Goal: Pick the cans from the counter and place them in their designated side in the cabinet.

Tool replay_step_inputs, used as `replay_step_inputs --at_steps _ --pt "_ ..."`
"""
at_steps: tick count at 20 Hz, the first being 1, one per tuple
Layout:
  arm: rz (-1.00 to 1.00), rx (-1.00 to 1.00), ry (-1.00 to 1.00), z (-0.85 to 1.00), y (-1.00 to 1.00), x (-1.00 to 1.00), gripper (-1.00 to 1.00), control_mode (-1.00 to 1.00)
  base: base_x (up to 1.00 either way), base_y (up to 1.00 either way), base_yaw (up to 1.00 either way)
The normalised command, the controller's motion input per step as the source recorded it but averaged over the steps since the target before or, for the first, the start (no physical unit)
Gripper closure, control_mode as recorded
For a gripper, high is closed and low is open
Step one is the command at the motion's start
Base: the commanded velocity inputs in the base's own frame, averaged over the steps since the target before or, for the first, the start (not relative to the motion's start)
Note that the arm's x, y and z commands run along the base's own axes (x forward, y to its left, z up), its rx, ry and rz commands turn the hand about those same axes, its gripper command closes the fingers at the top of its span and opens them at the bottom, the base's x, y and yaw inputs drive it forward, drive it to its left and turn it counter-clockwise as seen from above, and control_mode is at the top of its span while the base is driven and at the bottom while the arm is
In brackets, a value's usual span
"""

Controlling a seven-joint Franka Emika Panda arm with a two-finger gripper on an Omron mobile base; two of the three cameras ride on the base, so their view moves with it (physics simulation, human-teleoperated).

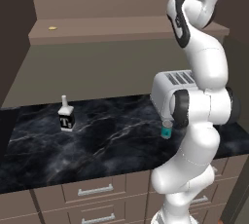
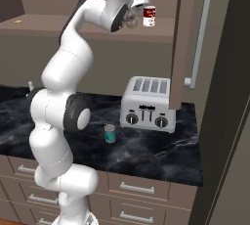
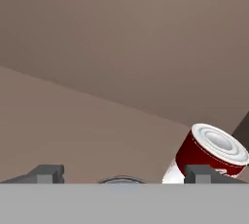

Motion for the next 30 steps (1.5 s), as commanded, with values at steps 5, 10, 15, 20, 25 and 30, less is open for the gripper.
replay_step_inputs --at_steps 5,10,15,20,25,30 --pt "0.10 0.00 -0.15 0.03 0.00 0.10 -1.00 -1.00 0.00 0.00 0.00" --pt "0.09 0.00 -0.13 0.00 0.00 0.36 -1.00 -1.00 0.00 0.00 0.00" --pt "0.09 0.00 -0.15 0.15 -0.05 0.10 -1.00 -1.00 0.00 0.00 0.00" --pt "0.08 0.00 -0.13 0.33 -0.02 0.00 -1.00 -1.00 0.00 0.00 0.00" --pt "0.09 -0.01 -0.09 0.19 0.10 -0.12 -1.00 -1.00 0.00 0.00 0.00" --pt "0.08 -0.05 -0.09 0.07 0.32 -0.47 -1.00 -1.00 0.00 0.00 0.00"
